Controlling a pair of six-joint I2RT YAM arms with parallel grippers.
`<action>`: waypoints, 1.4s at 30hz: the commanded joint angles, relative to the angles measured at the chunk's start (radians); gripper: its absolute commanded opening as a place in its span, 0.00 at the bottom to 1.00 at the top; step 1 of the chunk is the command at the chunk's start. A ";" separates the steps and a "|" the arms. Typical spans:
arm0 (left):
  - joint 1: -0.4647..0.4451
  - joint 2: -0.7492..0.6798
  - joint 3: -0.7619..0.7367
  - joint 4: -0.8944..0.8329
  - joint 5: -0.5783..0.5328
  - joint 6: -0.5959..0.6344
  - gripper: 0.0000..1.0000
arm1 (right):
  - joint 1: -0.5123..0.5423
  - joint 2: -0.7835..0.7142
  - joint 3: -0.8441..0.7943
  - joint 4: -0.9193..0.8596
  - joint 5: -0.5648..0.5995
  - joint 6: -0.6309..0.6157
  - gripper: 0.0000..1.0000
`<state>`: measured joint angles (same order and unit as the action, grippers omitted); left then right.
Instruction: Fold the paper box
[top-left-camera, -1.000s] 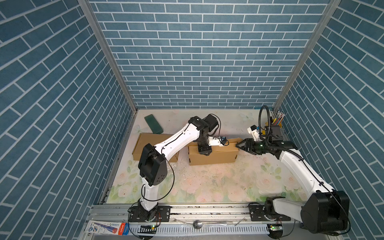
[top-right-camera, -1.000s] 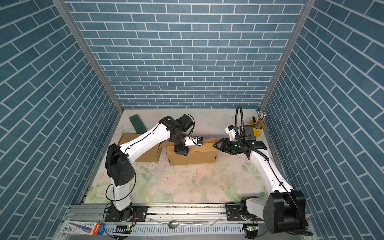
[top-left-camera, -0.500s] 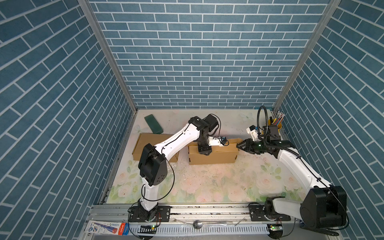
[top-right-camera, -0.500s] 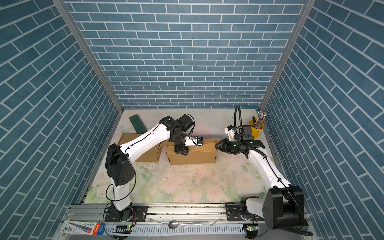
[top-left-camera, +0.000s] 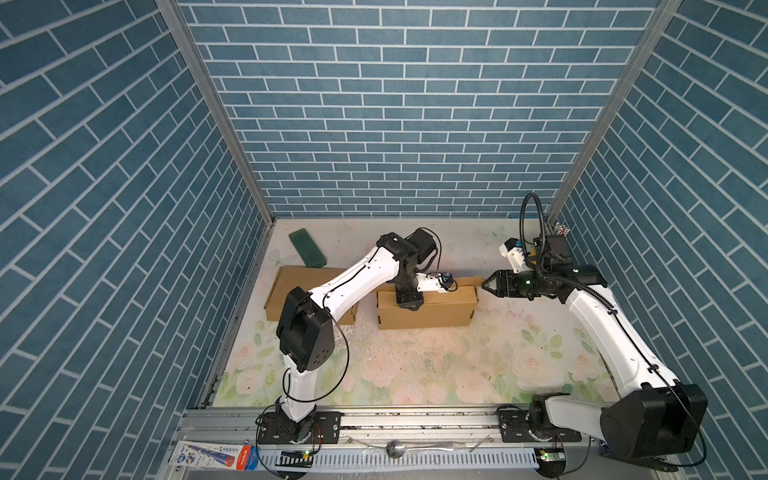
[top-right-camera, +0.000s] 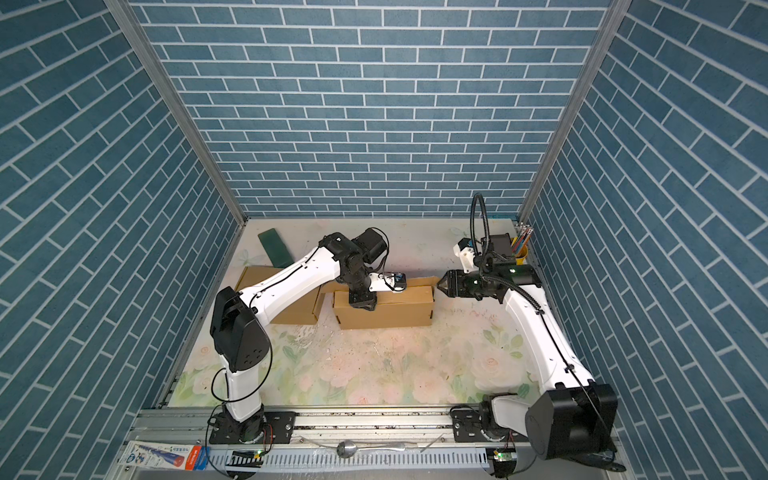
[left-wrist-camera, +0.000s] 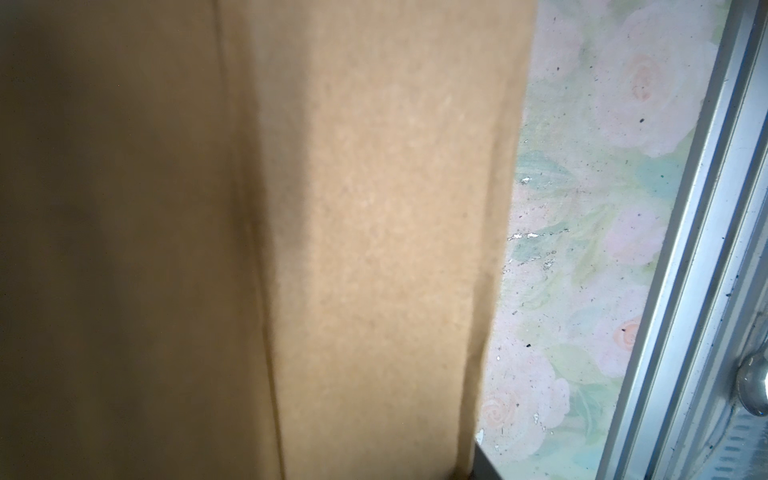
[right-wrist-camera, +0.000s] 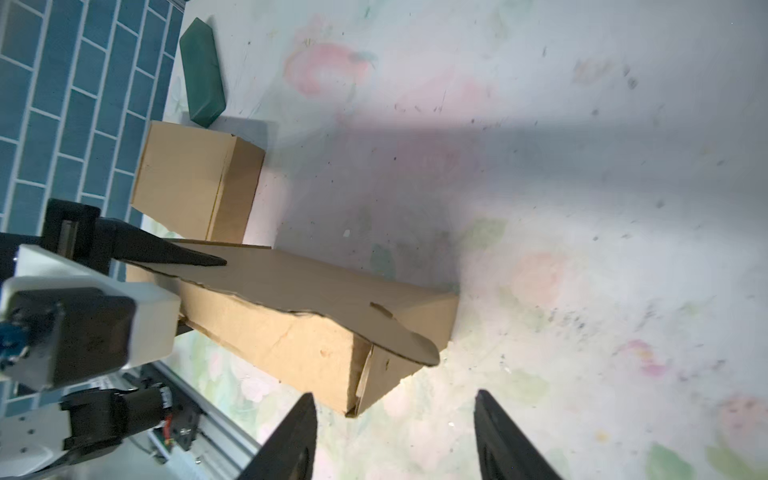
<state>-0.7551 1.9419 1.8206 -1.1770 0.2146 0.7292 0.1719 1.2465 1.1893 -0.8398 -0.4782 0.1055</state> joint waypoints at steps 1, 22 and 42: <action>0.003 0.071 -0.040 0.016 0.019 0.009 0.41 | 0.017 0.032 0.102 -0.136 0.119 -0.229 0.61; 0.011 0.086 -0.028 0.013 0.025 0.012 0.40 | 0.127 0.232 0.268 -0.245 0.124 -0.359 0.18; 0.011 0.109 -0.006 0.007 0.026 0.006 0.40 | 0.136 0.278 0.302 -0.196 -0.014 -0.048 0.00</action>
<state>-0.7441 1.9621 1.8462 -1.1835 0.2295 0.7246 0.3012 1.5177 1.4521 -1.0637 -0.3996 -0.0227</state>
